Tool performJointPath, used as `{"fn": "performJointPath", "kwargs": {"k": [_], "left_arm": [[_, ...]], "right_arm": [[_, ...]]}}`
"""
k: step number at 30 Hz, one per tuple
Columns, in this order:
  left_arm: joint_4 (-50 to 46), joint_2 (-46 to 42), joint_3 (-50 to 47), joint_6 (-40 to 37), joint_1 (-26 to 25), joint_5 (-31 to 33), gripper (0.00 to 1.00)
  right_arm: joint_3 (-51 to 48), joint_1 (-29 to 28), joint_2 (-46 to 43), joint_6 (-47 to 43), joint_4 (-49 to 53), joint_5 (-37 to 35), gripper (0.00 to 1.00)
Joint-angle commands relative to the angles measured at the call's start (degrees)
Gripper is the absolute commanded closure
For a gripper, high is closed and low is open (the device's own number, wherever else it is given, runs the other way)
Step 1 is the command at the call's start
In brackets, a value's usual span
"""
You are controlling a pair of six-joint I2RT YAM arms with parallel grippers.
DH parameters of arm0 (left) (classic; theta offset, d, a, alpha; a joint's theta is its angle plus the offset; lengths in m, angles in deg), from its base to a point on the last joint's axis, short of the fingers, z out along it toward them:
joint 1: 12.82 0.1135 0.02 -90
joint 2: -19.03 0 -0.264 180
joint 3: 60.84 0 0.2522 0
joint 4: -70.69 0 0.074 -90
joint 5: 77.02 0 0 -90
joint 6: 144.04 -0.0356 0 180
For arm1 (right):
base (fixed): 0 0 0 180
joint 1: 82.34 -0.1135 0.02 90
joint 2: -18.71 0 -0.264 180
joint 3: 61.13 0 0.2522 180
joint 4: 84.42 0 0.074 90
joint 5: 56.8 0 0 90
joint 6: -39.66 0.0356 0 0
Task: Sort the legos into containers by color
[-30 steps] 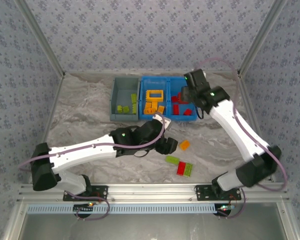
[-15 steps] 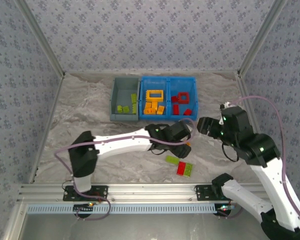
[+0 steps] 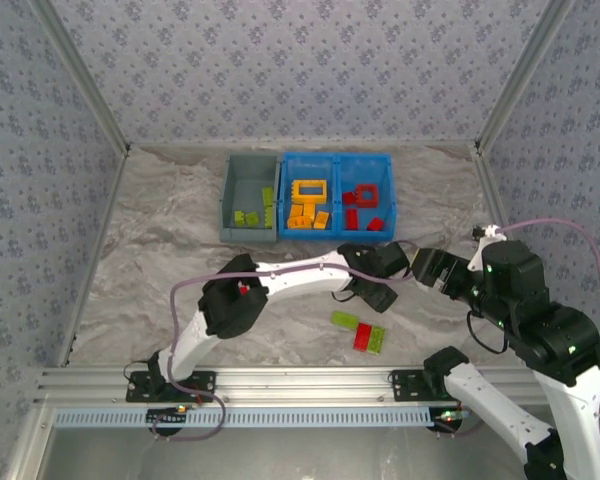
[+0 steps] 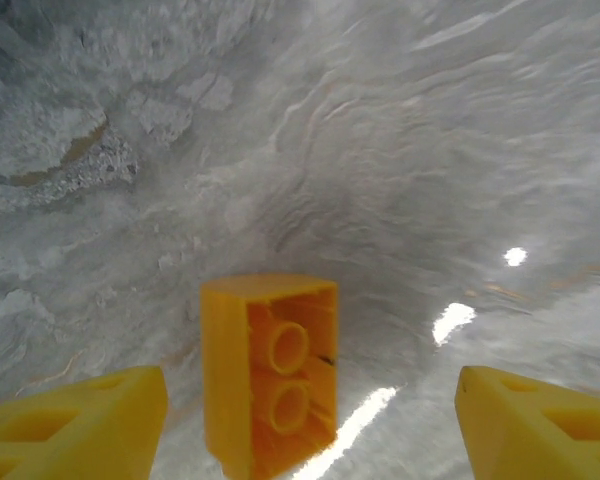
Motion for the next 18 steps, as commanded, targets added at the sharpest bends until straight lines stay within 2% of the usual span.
{"fn": "performJointPath", "kwargs": {"k": [1, 4, 8, 12, 15, 18], "left_arm": [[-3.60, 2.67, 2.52, -1.23, 0.16, -0.60, 0.27], [-3.82, 3.90, 2.92, -1.08, 0.21, 0.64, 0.31], [-3.79, 5.16, 3.76, -1.16, 0.46, 1.19, 0.44], [-2.79, 4.54, 3.50, -1.04, 0.52, 2.03, 0.62], [-2.02, 2.06, 1.84, -0.16, 0.54, 4.07, 0.67], [-0.84, -3.76, -2.05, 2.16, 1.34, 5.51, 0.68]], "right_arm": [[-0.83, -0.26, -0.87, 1.55, -1.01, 1.94, 0.11], [-1.26, -0.22, -1.10, 1.66, -1.14, 1.92, 0.11], [-2.30, -0.26, -1.23, 1.82, -1.80, 2.38, 0.12], [-3.09, -0.22, -1.22, 1.92, -2.46, 2.71, 0.13], [-3.87, -0.22, -1.22, 1.35, -2.76, 3.00, 0.14], [-4.75, -0.22, -0.92, 0.11, -2.94, 4.19, 0.14]]}}
